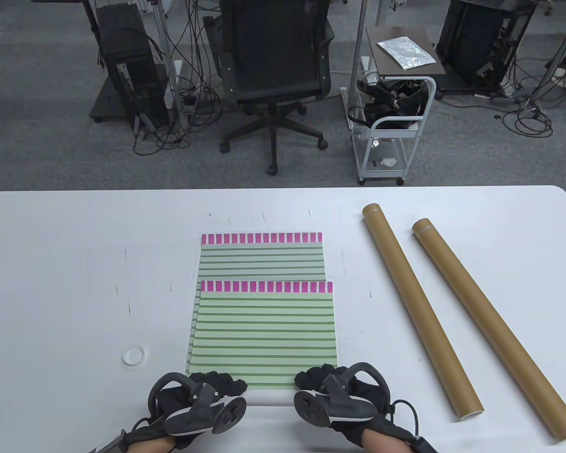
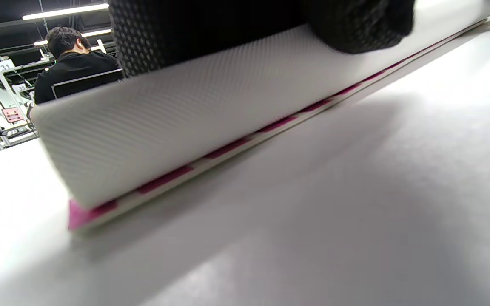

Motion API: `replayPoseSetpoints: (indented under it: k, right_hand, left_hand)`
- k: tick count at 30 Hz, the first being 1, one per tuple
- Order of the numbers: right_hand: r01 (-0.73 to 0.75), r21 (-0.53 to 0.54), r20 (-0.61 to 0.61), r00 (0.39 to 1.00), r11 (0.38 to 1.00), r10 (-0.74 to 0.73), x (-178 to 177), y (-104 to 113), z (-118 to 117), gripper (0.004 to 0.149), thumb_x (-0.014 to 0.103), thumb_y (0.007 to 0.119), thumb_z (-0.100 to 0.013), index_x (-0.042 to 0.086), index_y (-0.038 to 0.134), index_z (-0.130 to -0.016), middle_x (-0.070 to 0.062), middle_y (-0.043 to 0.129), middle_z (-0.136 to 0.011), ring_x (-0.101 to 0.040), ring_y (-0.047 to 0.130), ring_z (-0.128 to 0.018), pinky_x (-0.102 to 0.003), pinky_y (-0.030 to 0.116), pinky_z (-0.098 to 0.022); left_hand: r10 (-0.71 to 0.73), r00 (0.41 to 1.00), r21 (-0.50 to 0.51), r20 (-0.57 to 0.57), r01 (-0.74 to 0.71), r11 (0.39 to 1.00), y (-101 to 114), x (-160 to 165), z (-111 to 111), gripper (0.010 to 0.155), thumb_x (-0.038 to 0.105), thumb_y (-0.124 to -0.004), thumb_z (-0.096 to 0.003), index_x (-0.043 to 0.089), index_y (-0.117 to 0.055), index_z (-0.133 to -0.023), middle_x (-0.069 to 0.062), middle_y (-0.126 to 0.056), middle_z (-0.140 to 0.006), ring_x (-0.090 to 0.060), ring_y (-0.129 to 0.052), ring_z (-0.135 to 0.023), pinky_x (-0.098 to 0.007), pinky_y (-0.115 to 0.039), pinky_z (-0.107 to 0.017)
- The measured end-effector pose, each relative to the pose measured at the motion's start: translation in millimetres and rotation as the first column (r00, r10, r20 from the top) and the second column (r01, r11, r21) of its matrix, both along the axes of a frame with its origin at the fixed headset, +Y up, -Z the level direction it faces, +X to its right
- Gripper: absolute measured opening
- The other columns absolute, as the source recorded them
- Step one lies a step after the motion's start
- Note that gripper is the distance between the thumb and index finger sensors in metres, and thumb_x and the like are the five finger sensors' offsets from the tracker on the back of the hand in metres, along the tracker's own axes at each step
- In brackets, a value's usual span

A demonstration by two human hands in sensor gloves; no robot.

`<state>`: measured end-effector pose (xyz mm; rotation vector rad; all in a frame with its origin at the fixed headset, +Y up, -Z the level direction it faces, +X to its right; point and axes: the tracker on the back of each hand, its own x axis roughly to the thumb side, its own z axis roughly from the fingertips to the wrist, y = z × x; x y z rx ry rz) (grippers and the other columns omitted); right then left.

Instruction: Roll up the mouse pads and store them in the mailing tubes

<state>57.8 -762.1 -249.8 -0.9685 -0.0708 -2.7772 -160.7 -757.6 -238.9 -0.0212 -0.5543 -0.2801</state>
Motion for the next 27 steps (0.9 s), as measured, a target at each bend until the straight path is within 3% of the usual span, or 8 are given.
replayPoseSetpoints:
  k: [7, 9, 11, 19, 23, 27]
  right_hand:
    - [0.008, -0.028, -0.019, 1.000, 1.000, -0.008, -3, 3, -2, 0.053, 0.039, 0.075, -0.044, 0.019, 0.075, -0.093, -0.004, 0.088, -0.081, -0.024, 0.093, -0.065, -0.042, 0.080, -0.054]
    - [0.013, -0.051, -0.033, 0.999, 0.999, -0.014, -3, 4, 1, 0.052, 0.038, 0.075, -0.044, 0.018, 0.077, -0.092, -0.005, 0.090, -0.080, -0.025, 0.094, -0.063, -0.043, 0.080, -0.053]
    - [0.015, -0.067, -0.039, 0.999, 0.998, -0.018, -3, 3, 2, 0.051, 0.036, 0.072, -0.044, 0.018, 0.078, -0.091, -0.005, 0.090, -0.078, -0.025, 0.094, -0.061, -0.042, 0.081, -0.052]
    - [0.061, -0.096, -0.005, 0.998, 0.994, -0.061, 2, 1, -1, 0.051, 0.032, 0.064, -0.047, 0.017, 0.076, -0.095, -0.007, 0.087, -0.081, -0.028, 0.090, -0.065, -0.046, 0.077, -0.055]
    - [-0.041, 0.020, -0.052, 0.998, 0.999, 0.042, -5, 7, 9, 0.054, 0.035, 0.068, -0.048, 0.019, 0.069, -0.100, -0.006, 0.080, -0.093, -0.031, 0.086, -0.076, -0.050, 0.073, -0.061]
    - [-0.046, 0.044, -0.074, 0.996, 0.998, 0.049, -11, 6, 14, 0.061, 0.040, 0.076, -0.044, 0.016, 0.069, -0.099, -0.008, 0.082, -0.088, -0.028, 0.088, -0.071, -0.047, 0.076, -0.058]
  left_hand:
    - [0.018, 1.000, -0.059, 0.021, -0.017, 0.998, 6, -3, -1, 0.049, 0.046, -0.071, -0.0396, 0.036, -0.076, -0.087, 0.009, -0.096, -0.079, -0.013, -0.102, -0.066, -0.024, -0.090, -0.047]
    - [0.017, 0.999, -0.079, 0.048, -0.013, 0.997, 6, -5, 3, 0.050, 0.047, -0.070, -0.0399, 0.038, -0.069, -0.089, 0.011, -0.092, -0.081, -0.013, -0.102, -0.064, -0.023, -0.090, -0.046]
    - [-0.001, 0.998, -0.049, 0.065, 0.005, 0.999, 5, -4, 7, 0.048, 0.045, -0.069, -0.0412, 0.040, -0.064, -0.089, 0.012, -0.083, -0.085, -0.013, -0.100, -0.068, -0.023, -0.090, -0.048]
    - [0.062, 0.998, -0.080, 0.013, -0.061, 0.995, 2, -7, 0, 0.044, 0.042, -0.066, -0.0426, 0.039, -0.073, -0.086, 0.011, -0.083, -0.086, -0.016, -0.094, -0.072, -0.028, -0.085, -0.055]
    - [0.083, 0.996, -0.093, -0.031, -0.085, 0.992, 1, -6, -6, 0.042, 0.039, -0.065, -0.0428, 0.039, -0.077, -0.083, 0.010, -0.088, -0.082, -0.015, -0.096, -0.069, -0.028, -0.086, -0.054]
    - [0.126, 0.989, -0.142, -0.072, -0.135, 0.981, -1, -9, -13, 0.042, 0.040, -0.065, -0.0427, 0.039, -0.079, -0.082, 0.010, -0.089, -0.081, -0.015, -0.095, -0.067, -0.027, -0.086, -0.053]
